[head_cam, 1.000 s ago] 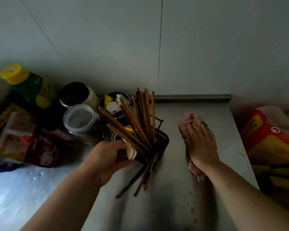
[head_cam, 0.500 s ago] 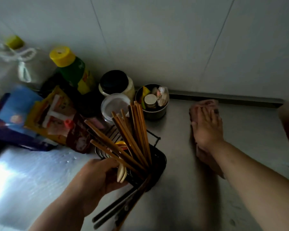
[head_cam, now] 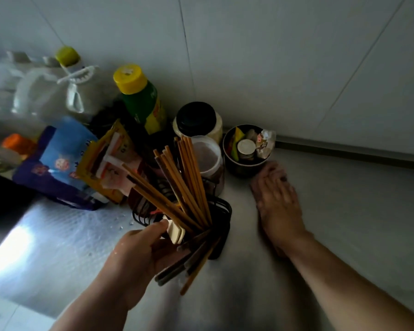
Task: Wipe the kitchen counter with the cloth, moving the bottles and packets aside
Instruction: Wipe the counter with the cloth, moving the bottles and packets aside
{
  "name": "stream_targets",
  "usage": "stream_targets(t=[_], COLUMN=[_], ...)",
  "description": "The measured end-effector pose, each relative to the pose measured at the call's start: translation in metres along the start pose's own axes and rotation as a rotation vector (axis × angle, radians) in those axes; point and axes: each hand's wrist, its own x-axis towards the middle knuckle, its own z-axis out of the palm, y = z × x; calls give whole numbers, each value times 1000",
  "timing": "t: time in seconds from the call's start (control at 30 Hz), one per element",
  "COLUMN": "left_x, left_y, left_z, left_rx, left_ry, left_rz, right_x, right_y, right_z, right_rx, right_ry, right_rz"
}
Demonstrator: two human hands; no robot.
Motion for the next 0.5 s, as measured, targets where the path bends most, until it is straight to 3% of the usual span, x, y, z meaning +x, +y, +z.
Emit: stream_targets(t=[0.2,0.4,0.5], left_x=[-2,-2,-2], left_y=[9,11,12], left_z=[-3,-3,-3], left_rx=[-31,-36,-39], left_ry=[-76,-100,-115], left_rz=[-14,-10,-1], right_x=[-20,23,13], right_y=[-5,-14,-24], right_z=[5,17,19], right_rx=[133,70,105], right_ry=[-65,28,41], right_rz=[-331,-148,-185])
